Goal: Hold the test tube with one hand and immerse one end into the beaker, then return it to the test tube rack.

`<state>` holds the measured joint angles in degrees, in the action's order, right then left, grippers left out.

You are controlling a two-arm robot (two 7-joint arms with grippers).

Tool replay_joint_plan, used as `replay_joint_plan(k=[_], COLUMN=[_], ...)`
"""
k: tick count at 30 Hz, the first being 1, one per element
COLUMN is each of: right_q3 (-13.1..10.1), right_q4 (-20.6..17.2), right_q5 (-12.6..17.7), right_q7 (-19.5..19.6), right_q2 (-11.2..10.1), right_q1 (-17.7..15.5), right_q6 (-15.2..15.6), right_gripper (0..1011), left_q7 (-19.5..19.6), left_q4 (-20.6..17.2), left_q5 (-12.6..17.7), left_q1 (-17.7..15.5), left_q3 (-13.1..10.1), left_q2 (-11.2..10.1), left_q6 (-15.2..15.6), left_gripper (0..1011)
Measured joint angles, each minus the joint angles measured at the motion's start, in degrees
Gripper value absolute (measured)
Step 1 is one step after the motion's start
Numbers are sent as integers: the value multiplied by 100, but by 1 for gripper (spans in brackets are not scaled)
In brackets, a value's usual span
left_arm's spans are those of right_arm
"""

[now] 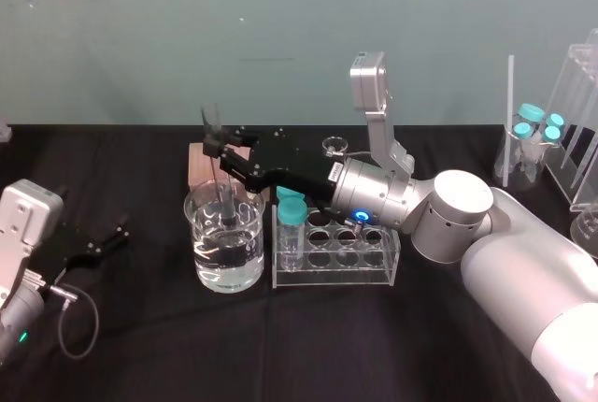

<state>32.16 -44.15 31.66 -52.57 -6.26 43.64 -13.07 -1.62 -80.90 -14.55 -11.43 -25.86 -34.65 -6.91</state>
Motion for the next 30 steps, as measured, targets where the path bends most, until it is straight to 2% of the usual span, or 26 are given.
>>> replay_joint_plan(k=[30], right_q3=[10], right_q4=[-275], right_q5=[29], right_q7=[60], right_q2=[-95], right_q1=[-121], right_q6=[61], right_gripper=[224], left_q7=[0], left_q4=[0], left_q5=[0], left_q1=[0], left_q3=[0], left_q2=[0], left_q6=[0], left_gripper=[1000])
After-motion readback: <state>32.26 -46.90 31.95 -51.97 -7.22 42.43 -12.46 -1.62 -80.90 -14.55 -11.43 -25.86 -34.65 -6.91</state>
